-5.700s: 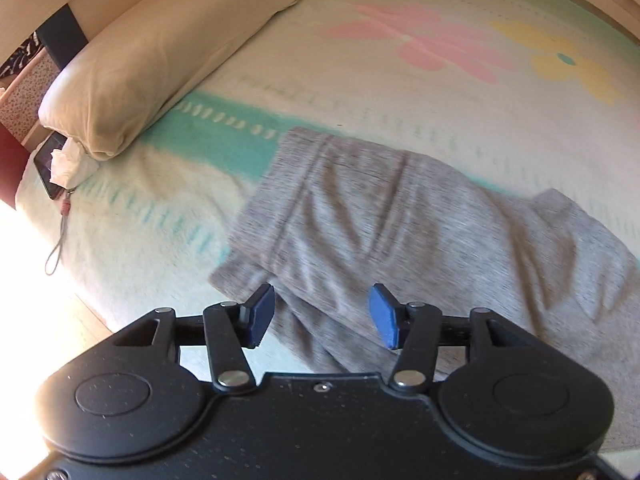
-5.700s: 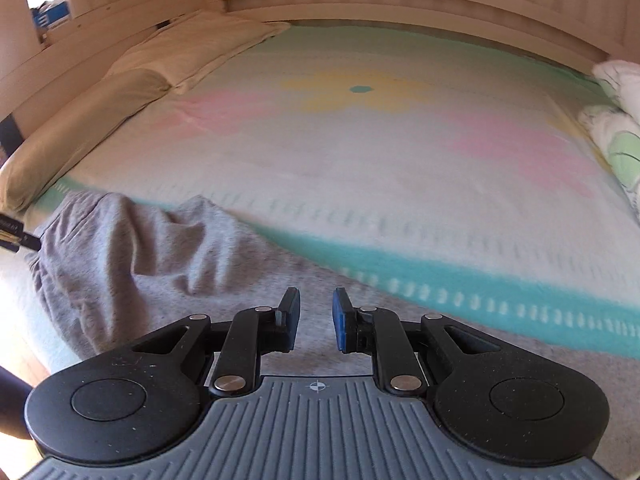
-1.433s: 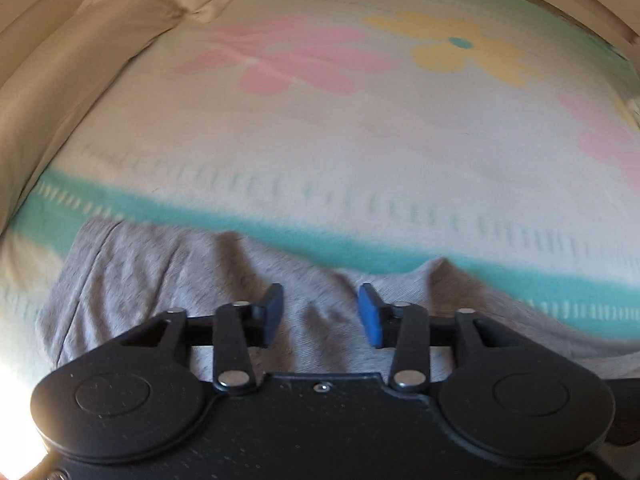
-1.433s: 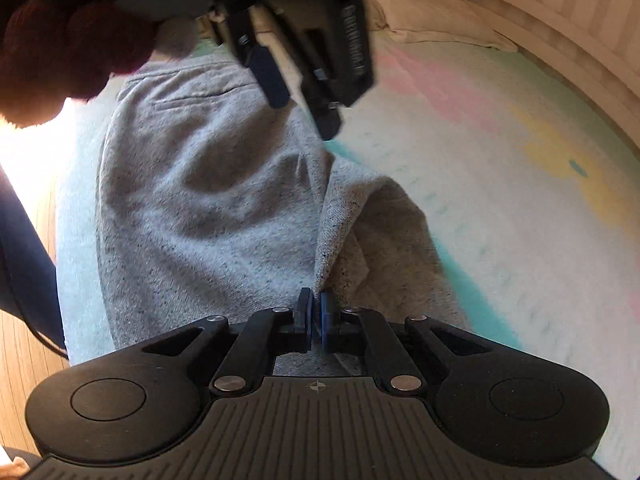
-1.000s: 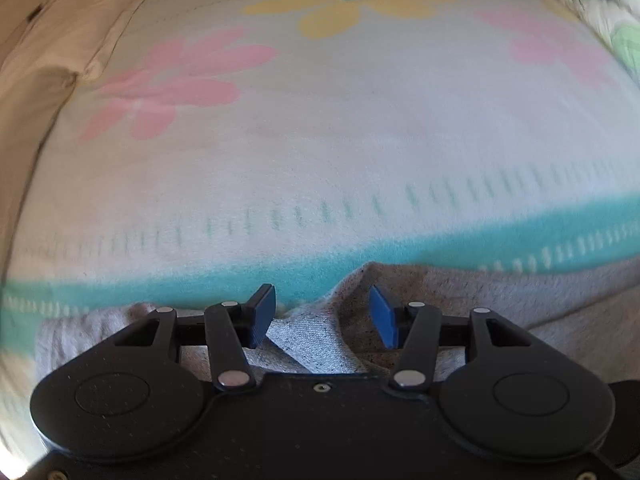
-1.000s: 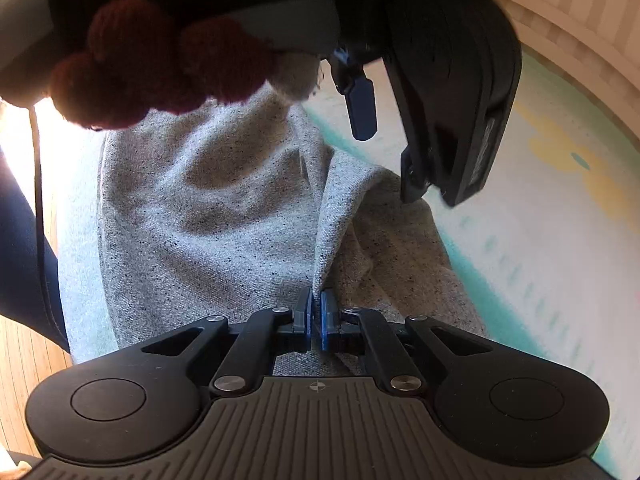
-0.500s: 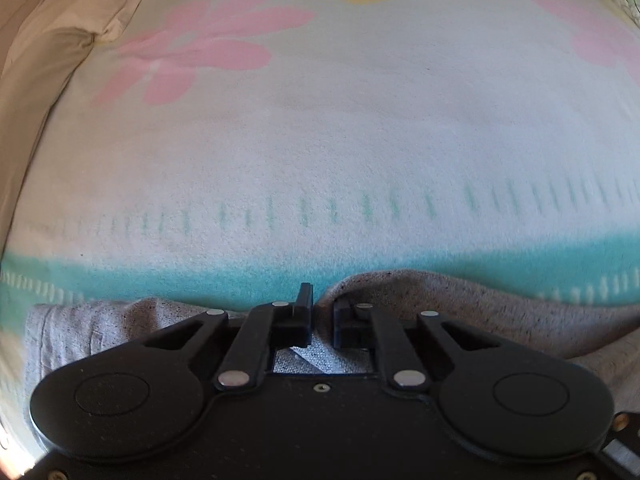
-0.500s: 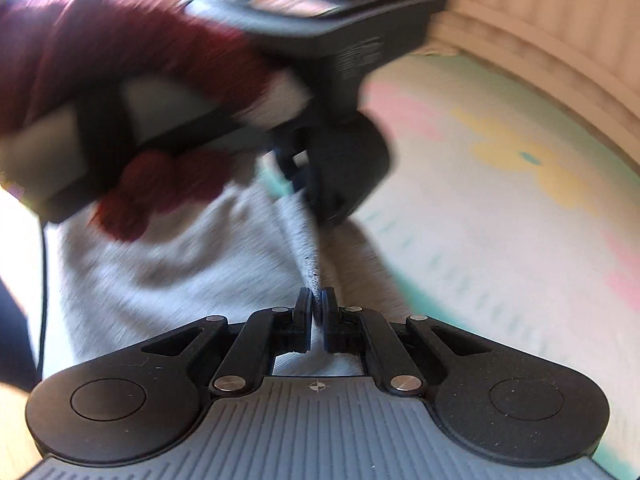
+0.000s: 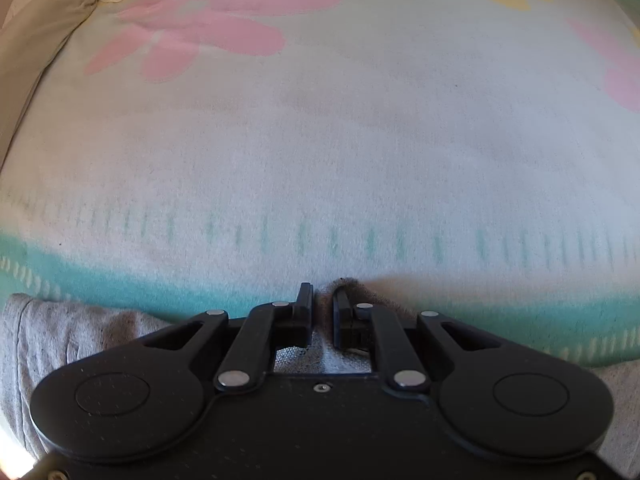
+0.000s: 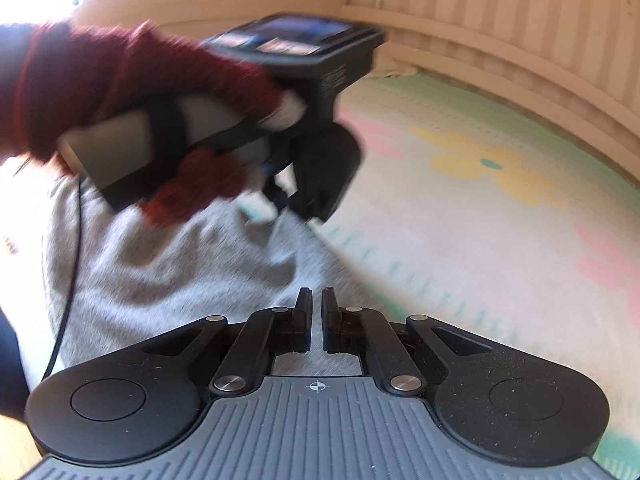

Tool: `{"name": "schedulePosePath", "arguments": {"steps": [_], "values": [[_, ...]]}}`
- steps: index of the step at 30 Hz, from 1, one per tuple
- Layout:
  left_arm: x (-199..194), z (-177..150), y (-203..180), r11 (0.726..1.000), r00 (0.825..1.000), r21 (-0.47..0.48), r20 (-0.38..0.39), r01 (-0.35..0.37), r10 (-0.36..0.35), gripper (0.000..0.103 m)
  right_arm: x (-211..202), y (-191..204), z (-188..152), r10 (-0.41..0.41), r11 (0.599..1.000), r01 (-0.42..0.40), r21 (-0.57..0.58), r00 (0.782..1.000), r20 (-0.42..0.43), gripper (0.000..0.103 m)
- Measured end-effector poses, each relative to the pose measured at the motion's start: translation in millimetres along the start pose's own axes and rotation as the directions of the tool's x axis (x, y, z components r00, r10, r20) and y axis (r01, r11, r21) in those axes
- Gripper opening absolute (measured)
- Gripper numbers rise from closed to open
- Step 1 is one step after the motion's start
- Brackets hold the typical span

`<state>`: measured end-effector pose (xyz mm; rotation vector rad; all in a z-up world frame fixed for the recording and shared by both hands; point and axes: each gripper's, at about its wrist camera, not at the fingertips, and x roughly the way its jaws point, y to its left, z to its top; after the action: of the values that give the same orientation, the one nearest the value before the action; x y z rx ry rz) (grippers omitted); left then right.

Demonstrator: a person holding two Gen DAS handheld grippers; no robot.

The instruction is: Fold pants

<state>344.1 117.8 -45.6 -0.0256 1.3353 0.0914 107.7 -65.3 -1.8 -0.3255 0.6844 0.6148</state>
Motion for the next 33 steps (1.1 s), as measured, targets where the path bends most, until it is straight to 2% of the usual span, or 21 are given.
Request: {"name": "schedulePosePath", "arguments": {"steps": [3,4,6,7,8,11,13,15,17,19,22,25,26,29,31,33], "values": [[-5.7,7.7,-2.6,1.0,0.999,-0.011,0.052,-0.015,0.016,0.018,5.2,1.3,-1.1,0.025,1.0,-0.025,0.002,0.999,-0.032,0.005],[-11.8,10.9,-3.4,0.998,0.992,-0.002,0.109,-0.061,0.061,0.021,6.6,1.1,-1.3,0.032,0.999,-0.031,0.007,0.999,-0.042,0.005],[-23.2,13.2,-5.1,0.988,0.968,0.012,0.2,-0.157,0.151,0.021,13.3,-2.1,-1.6,0.045,0.999,-0.043,0.027,0.997,-0.069,0.005],[-27.7,13.5,-3.5,0.985,0.959,0.007,0.227,-0.175,0.168,0.021,16.3,-3.6,-1.1,0.045,0.998,-0.042,0.038,0.996,-0.079,0.005],[-29.4,13.4,-0.5,0.987,0.96,-0.004,0.232,-0.164,0.16,0.021,21.0,-6.5,0.0,0.05,0.998,-0.045,0.053,0.994,-0.094,0.005],[-31.5,11.7,10.8,0.996,0.975,-0.042,0.204,-0.079,0.086,0.021,35.2,-17.7,-0.9,0.035,0.995,-0.02,0.101,0.988,-0.15,0.005],[-29.2,5.7,16.0,0.997,0.979,-0.031,0.189,-0.067,0.072,0.021,48.6,-29.3,-4.8,-0.032,0.988,0.061,0.141,0.979,-0.203,0.005],[-28.9,-2.2,12.1,0.997,0.98,0.006,0.185,-0.08,0.077,0.021,58.8,-51.0,-11.2,-0.076,0.963,0.136,0.234,0.966,-0.247,0.004],[-30.0,-14.3,9.6,0.997,0.982,0.035,0.176,-0.072,0.065,0.021,57.3,-72.9,-14.2,-0.039,0.931,0.123,0.345,0.97,-0.24,0.002],[-32.1,-25.3,10.2,0.998,0.988,0.048,0.154,-0.036,0.028,0.021,55.0,-84.2,-14.4,-0.047,0.908,0.146,0.392,0.967,-0.252,0.002],[-29.5,-33.9,12.2,0.997,0.991,0.077,0.134,0.02,-0.03,0.024,43.5,-94.2,-13.9,-0.037,0.883,0.134,0.449,0.975,-0.218,0.004],[-13.6,-38.5,8.3,0.99,0.992,0.126,0.116,-0.064,0.049,0.034,30.1,-105.1,-16.2,0.01,0.856,0.091,0.509,0.981,-0.192,0.005],[-7.9,-38.1,10.5,0.989,0.992,0.126,0.108,-0.071,0.057,0.038,25.3,-107.8,-17.6,0.019,0.852,0.086,0.517,0.981,-0.193,0.005],[-10.3,-33.3,16.2,0.996,0.994,0.077,0.107,-0.044,0.036,0.038,20.0,-110.8,-27.9,0.059,0.854,0.058,0.517,0.977,-0.207,0.005],[-10.9,-30.6,16.5,0.997,0.993,0.064,0.111,-0.053,0.045,0.038,12.0,-113.3,-38.8,0.019,0.861,0.111,0.496,0.968,-0.25,0.005],[-9.9,-29.4,14.2,0.996,0.993,0.067,0.108,-0.059,0.052,0.038,11.0,-123.3,-55.9,-0.04,0.855,0.203,0.477,0.943,-0.33,0.003]]}}
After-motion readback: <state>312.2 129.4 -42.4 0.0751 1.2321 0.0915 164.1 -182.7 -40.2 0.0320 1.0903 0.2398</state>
